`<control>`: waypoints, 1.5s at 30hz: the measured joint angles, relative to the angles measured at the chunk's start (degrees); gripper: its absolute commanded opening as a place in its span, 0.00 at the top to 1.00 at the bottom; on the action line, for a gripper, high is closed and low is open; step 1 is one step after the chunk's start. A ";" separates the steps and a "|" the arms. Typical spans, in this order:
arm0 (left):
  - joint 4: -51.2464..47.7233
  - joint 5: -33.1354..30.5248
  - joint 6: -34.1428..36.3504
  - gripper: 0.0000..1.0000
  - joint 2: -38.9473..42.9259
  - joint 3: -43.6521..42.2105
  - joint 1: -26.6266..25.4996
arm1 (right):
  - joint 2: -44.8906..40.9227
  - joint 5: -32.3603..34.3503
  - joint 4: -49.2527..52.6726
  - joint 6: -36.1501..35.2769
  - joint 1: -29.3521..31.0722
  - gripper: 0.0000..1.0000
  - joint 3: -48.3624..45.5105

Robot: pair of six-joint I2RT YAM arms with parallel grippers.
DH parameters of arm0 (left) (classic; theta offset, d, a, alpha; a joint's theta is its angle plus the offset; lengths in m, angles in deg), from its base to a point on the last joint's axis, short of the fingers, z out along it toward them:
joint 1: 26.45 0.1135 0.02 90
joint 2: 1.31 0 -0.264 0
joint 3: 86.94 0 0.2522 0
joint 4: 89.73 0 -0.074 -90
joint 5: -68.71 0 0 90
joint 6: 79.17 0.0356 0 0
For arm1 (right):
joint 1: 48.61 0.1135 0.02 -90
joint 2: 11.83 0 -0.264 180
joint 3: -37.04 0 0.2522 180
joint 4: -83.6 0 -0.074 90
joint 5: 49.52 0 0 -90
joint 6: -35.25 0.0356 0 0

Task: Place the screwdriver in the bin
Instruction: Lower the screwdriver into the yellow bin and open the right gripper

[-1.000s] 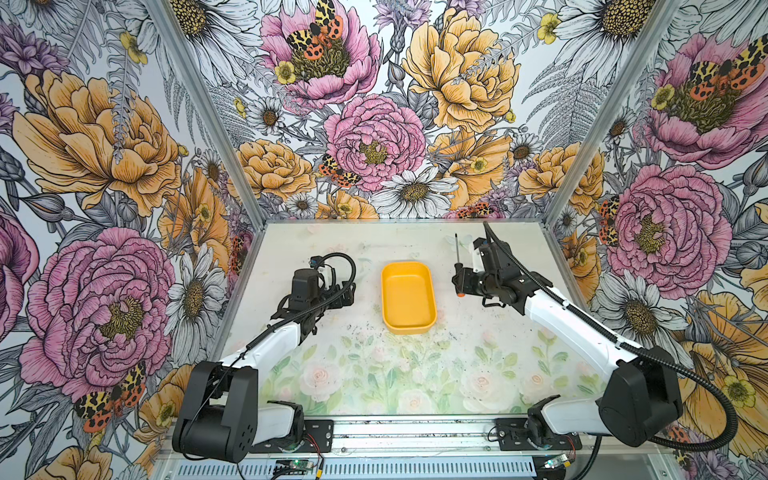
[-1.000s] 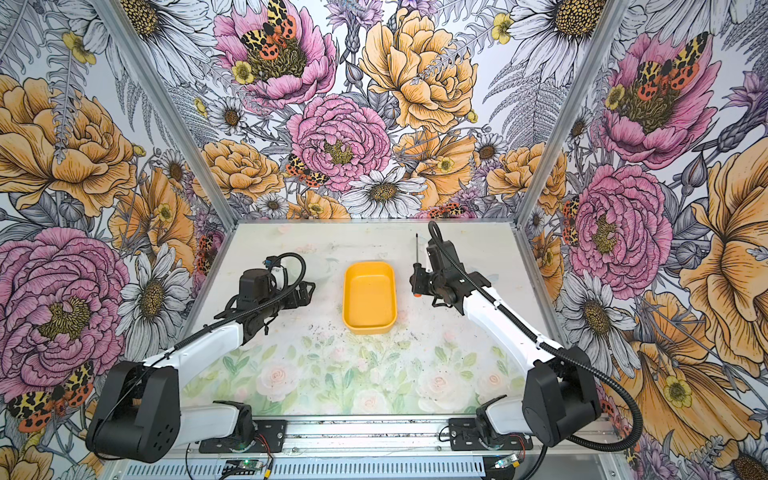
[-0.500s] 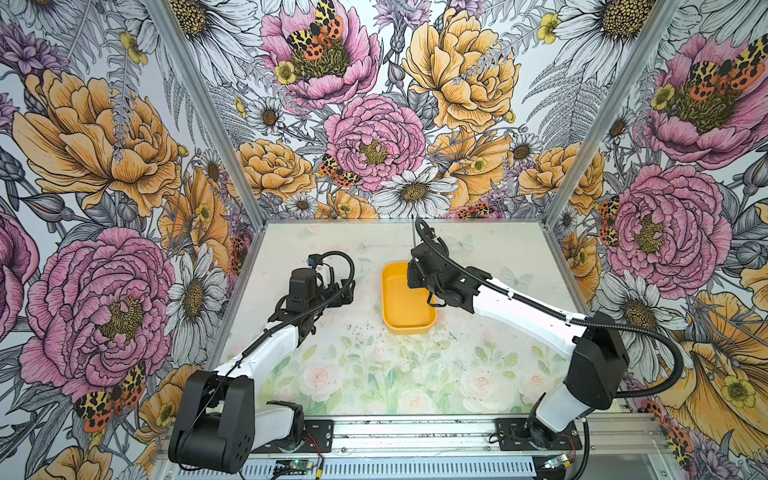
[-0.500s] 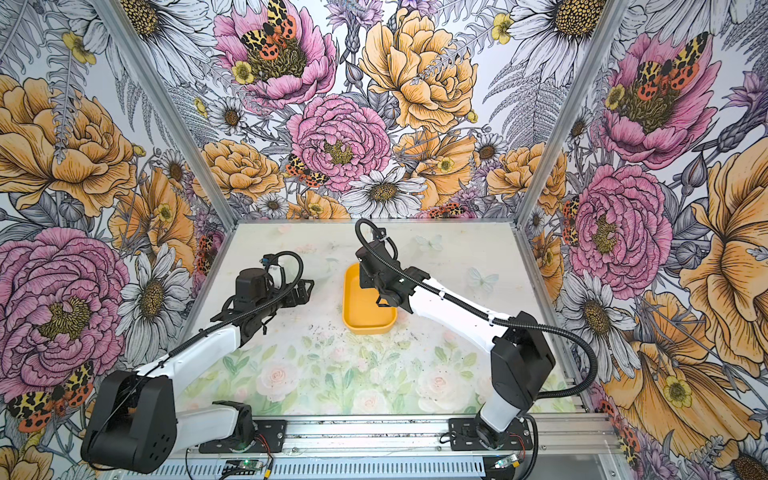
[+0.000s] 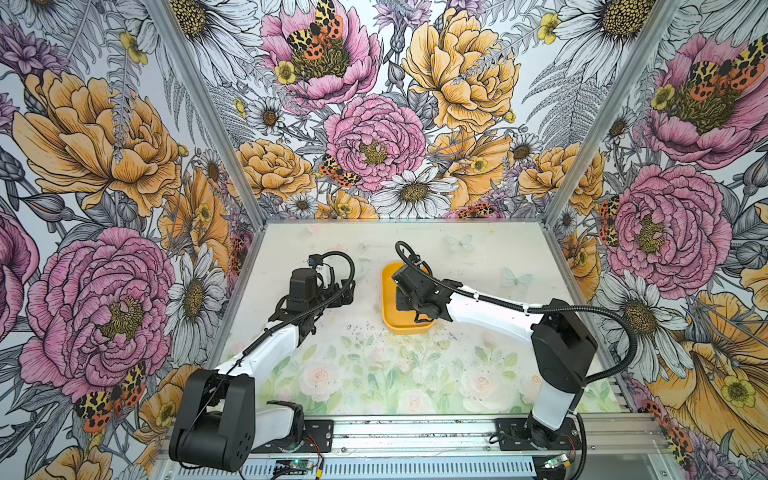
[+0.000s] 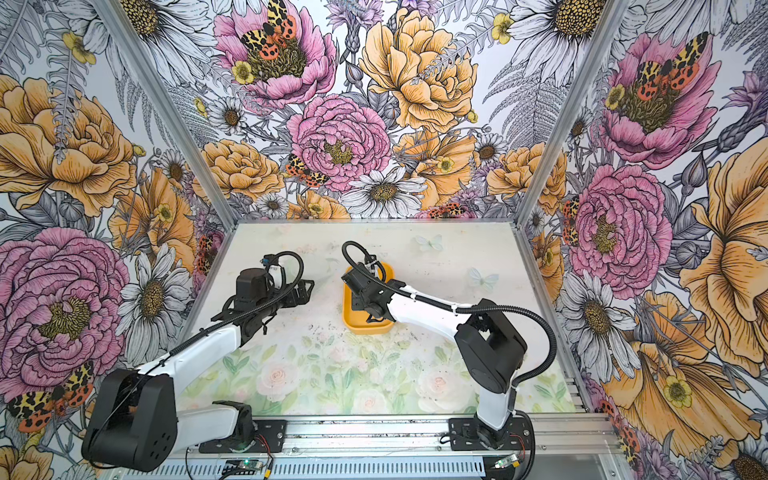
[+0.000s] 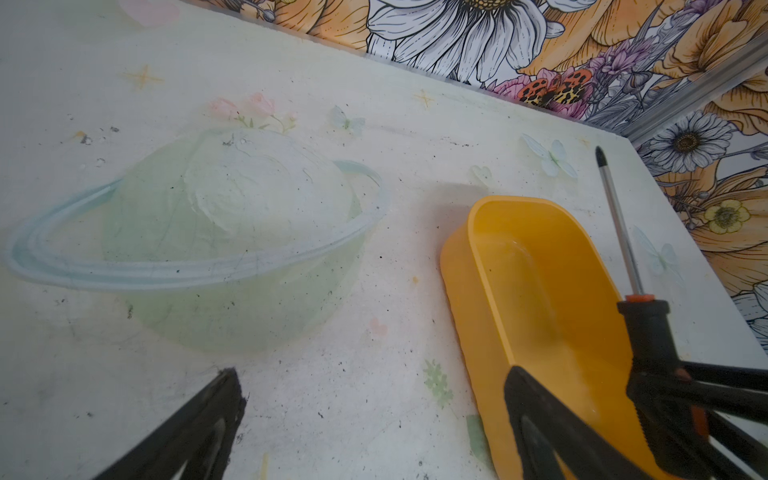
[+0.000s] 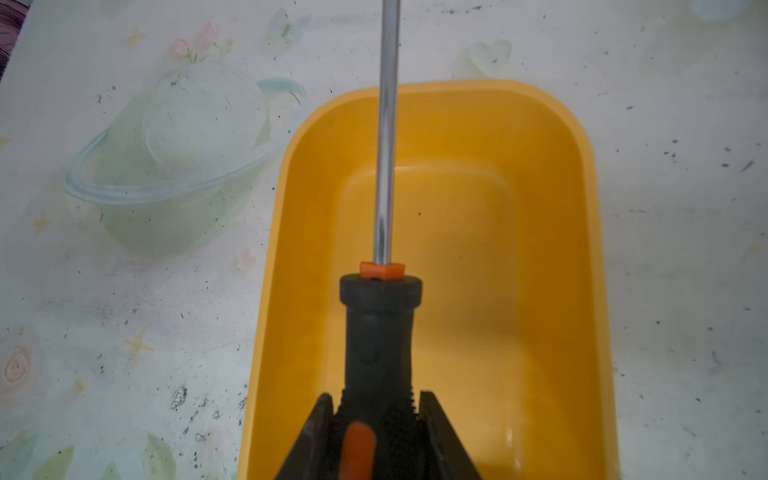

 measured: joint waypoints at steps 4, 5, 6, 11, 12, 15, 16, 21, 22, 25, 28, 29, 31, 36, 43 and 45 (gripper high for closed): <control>0.02 0.00 0.00 0.01 -0.02 0.00 0.00 | 1.88 -2.58 0.98 1.14 0.00 0.96 -0.55; 0.04 0.00 0.00 0.01 -0.11 0.00 0.00 | 2.27 -3.15 1.05 1.53 0.00 0.96 -0.68; 0.07 0.00 0.00 0.01 -0.20 0.00 0.00 | 2.67 -3.69 1.11 1.77 0.00 0.96 -0.74; 0.04 0.00 0.00 0.01 -0.76 0.00 0.00 | 4.04 -5.42 1.49 2.56 -0.02 0.96 -0.74; 0.04 0.00 0.00 0.01 -0.76 0.00 0.00 | 4.17 -5.77 1.51 2.58 -0.04 0.96 -0.74; 0.04 0.00 0.02 0.01 -0.76 0.00 0.00 | 4.52 -6.40 1.46 2.84 -0.17 0.96 -0.74; 0.04 0.00 0.02 0.01 -0.76 0.00 0.00 | 4.70 -6.64 1.49 2.97 -0.26 0.96 -0.74; 0.04 0.00 0.02 0.01 -0.76 0.00 0.00 | 6.47 -7.43 1.49 3.28 -0.90 0.92 -0.74; 0.04 0.00 0.02 0.01 -0.76 0.00 0.00 | 7.04 -7.58 1.44 3.43 -0.98 0.91 -0.74; 0.04 0.00 0.02 0.01 -0.76 0.00 0.00 | 8.24 -7.96 1.55 3.67 -1.16 0.87 -0.74; 0.04 0.00 0.02 0.01 -0.76 0.00 0.00 | 8.39 -8.09 1.44 3.85 -1.16 0.83 -0.74; 0.04 0.00 0.02 0.01 -0.76 0.00 0.00 | 8.41 -8.11 1.42 3.87 -1.16 0.80 -0.74; 0.04 0.00 0.02 0.01 -0.76 0.00 0.00 | 8.44 -8.13 1.42 3.87 -1.16 0.73 -0.74; 0.04 0.00 0.02 0.01 -0.76 0.00 0.00 | 8.46 -8.20 1.40 4.00 -1.16 0.57 -0.74; 0.04 0.00 0.02 0.01 -0.76 0.00 0.00 | 8.46 -8.20 0.57 3.96 -1.16 0.37 -0.68; 0.04 0.00 0.02 0.01 -0.76 0.00 0.00 | 8.46 -8.20 0.50 3.93 -1.16 0.34 -0.63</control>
